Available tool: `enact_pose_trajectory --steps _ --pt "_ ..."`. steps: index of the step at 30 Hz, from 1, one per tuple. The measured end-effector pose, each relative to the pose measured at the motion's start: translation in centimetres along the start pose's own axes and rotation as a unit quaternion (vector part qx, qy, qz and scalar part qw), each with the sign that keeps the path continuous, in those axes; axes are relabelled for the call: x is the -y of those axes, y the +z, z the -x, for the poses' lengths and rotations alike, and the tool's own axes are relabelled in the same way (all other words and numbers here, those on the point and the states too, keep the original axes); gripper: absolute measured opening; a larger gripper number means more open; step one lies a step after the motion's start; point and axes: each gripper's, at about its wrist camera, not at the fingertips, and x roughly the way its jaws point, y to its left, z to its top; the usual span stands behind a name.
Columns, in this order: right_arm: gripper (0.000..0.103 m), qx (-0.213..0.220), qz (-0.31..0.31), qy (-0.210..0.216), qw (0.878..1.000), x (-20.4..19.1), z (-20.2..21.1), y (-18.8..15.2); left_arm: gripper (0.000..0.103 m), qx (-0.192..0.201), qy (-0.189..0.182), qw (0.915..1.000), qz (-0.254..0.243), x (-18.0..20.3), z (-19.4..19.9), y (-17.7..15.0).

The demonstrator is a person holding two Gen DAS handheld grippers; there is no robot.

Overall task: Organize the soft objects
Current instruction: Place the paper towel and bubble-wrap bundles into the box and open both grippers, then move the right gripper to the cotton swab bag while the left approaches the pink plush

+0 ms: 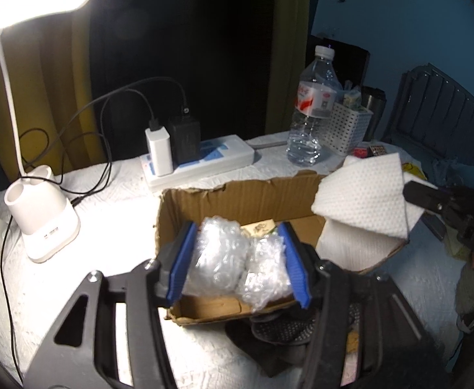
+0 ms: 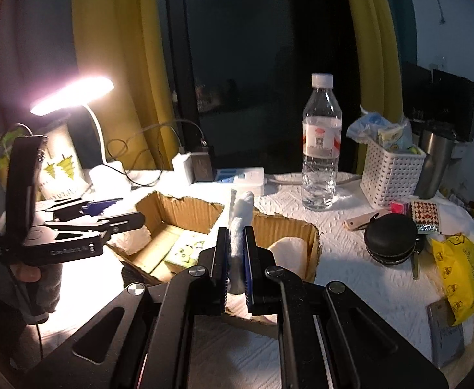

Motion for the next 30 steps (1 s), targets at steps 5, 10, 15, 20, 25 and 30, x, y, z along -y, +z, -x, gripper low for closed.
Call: enact_pose_trajectory --steps 5,10,15,20,25,30 --pt "0.032 -0.025 -0.013 -0.017 0.999 0.4 -1.6 -0.3 0.075 -0.003 0.003 1.0000 0.002 -0.2 -0.2 -0.1" --pt "0.037 -0.026 -0.017 -0.021 0.999 0.3 -1.1 -0.4 0.079 0.005 0.005 1.0000 -0.004 0.1 0.3 -0.1" --pt "0.038 -0.021 -0.018 -0.027 0.999 0.0 0.2 -0.4 0.079 0.016 0.006 0.9998 -0.005 0.4 1.7 0.0" --pt "0.038 -0.016 -0.020 -0.031 0.999 -0.4 1.8 -0.8 0.079 0.025 0.002 0.9996 -0.010 1.0 3.3 -0.2" --pt "0.038 -0.013 -0.021 -0.030 0.999 -0.9 3.4 -1.3 0.079 0.030 -0.002 0.9995 -0.013 1.6 4.8 -0.8" --pt "0.039 -0.013 -0.011 -0.026 1.000 -2.2 4.4 -1.9 0.079 0.028 -0.004 0.9995 -0.011 1.8 5.8 -2.1"
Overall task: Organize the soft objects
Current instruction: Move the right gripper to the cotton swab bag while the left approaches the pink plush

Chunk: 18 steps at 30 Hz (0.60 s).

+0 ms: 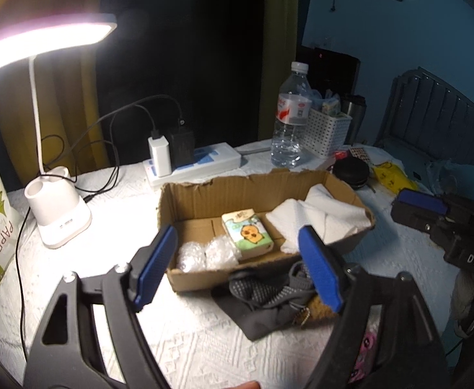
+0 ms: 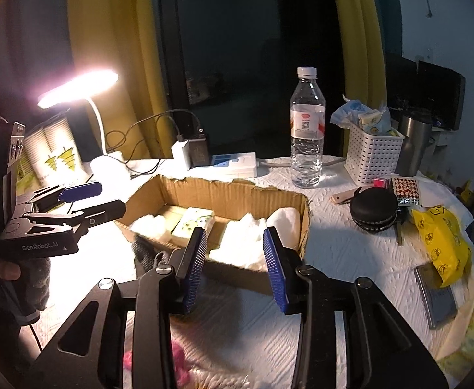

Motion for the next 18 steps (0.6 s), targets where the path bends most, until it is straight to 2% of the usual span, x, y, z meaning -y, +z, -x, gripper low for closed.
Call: enact_pose_trajectory --steps 16,18 --pt "0.041 -0.024 -0.005 -0.014 1.000 -1.3 2.7 -4.0 0.079 -0.013 -0.021 0.9997 0.000 1.3 2.4 -3.5" --pt "0.044 -0.025 -0.006 -0.015 1.000 -1.4 3.1 -4.4 0.079 -0.014 -0.025 0.9996 -0.003 1.8 2.7 -3.9"
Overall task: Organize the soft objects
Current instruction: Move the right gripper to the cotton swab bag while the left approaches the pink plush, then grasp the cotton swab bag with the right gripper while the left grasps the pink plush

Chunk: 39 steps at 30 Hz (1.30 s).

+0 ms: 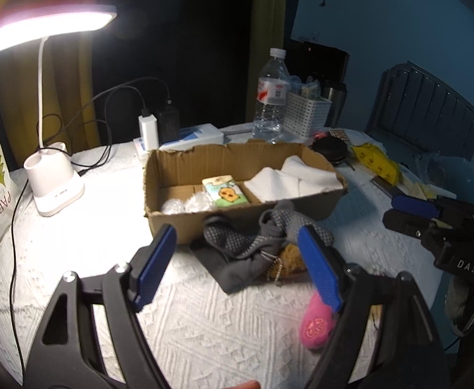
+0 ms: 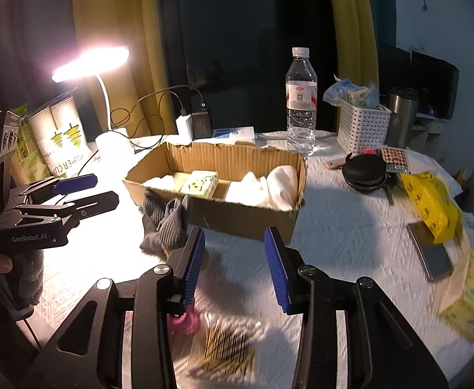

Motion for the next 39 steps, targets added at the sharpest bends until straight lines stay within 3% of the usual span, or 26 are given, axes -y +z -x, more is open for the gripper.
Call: enact_pose_trajectory --steps 2,11,17,26,39 --pt "0.048 -0.002 -0.002 0.000 1.000 -0.1 0.4 -0.6 0.079 -0.002 -0.004 1.0000 -0.002 0.6 0.2 -0.5" --pt "0.049 -0.016 -0.010 0.007 1.000 -0.1 1.0 -3.4 0.080 -0.021 -0.017 0.9995 -0.019 2.9 0.5 -2.5" --pt "0.055 -0.029 -0.016 0.017 0.999 0.1 0.7 -5.1 0.080 -0.043 -0.021 0.9985 -0.027 4.3 0.2 -4.0" --pt "0.057 -0.056 -0.028 0.029 0.998 1.0 -0.2 -7.7 0.080 -0.081 -0.028 0.9952 -0.047 6.5 -1.3 -5.6" --pt "0.056 -0.080 -0.044 0.067 0.994 1.9 -1.3 -9.6 0.080 -0.139 -0.006 0.9872 -0.077 8.7 -4.3 -6.6"
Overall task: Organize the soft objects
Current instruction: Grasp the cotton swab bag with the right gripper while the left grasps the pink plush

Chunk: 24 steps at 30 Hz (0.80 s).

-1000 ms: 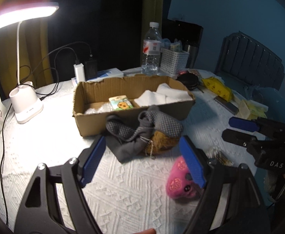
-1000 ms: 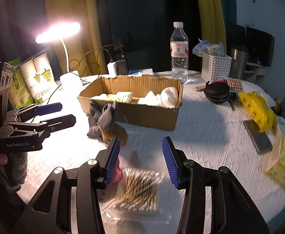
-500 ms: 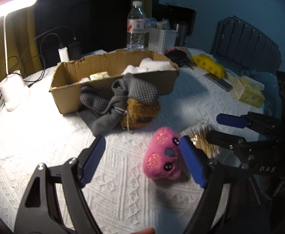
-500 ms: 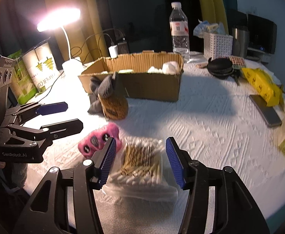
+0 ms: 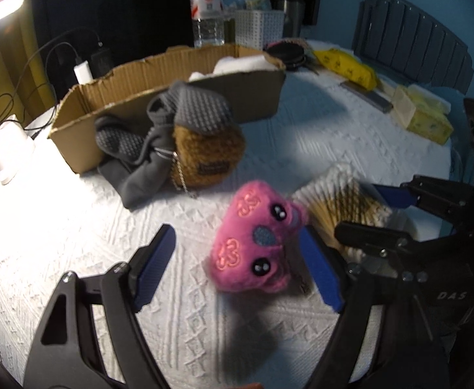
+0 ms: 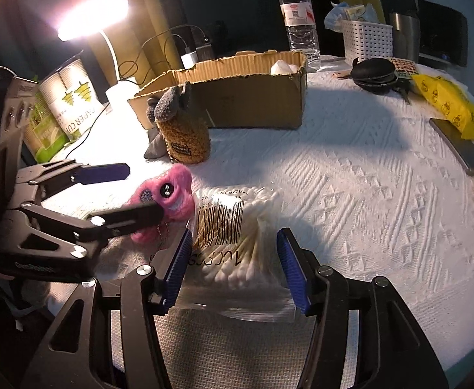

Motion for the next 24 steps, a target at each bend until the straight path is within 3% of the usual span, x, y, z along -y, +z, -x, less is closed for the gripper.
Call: enact_pose_trajectory --steps 3,8,9,10,11,14,17,24 --pt "0.047 0.003 0.003 0.012 1.000 0.2 0.2 -0.1 0.080 -0.012 0.004 0.9999 -0.005 0.4 -0.5 -0.1" --pt "0.042 0.014 0.004 0.002 1.000 1.3 1.0 0.0 0.079 -0.008 0.002 0.9999 -0.014 0.9 -0.6 0.0" --pt "0.041 0.017 0.000 -0.001 1.000 1.6 1.3 0.0 0.077 -0.006 -0.002 0.9998 -0.017 1.1 -0.6 0.1" --pt "0.040 0.020 -0.003 -0.004 1.000 2.0 1.5 0.0 0.063 -0.007 -0.005 0.9998 -0.021 1.3 -0.7 0.2" --pt "0.040 0.022 -0.005 -0.006 1.000 2.2 1.7 0.1 0.056 -0.012 -0.007 0.9996 -0.025 1.6 -0.9 0.2" --pt "0.039 0.029 -0.010 -0.010 0.999 2.8 2.2 0.2 0.045 -0.012 -0.006 0.9994 -0.033 2.0 -1.1 0.5" --pt "0.039 0.038 -0.013 -0.013 0.999 3.3 2.8 0.5 0.038 -0.007 -0.016 0.9994 -0.029 2.0 -0.9 0.8" --pt "0.039 0.058 -0.010 -0.015 0.998 3.8 3.8 1.8 0.036 0.014 -0.029 0.9989 -0.034 2.2 0.6 1.8"
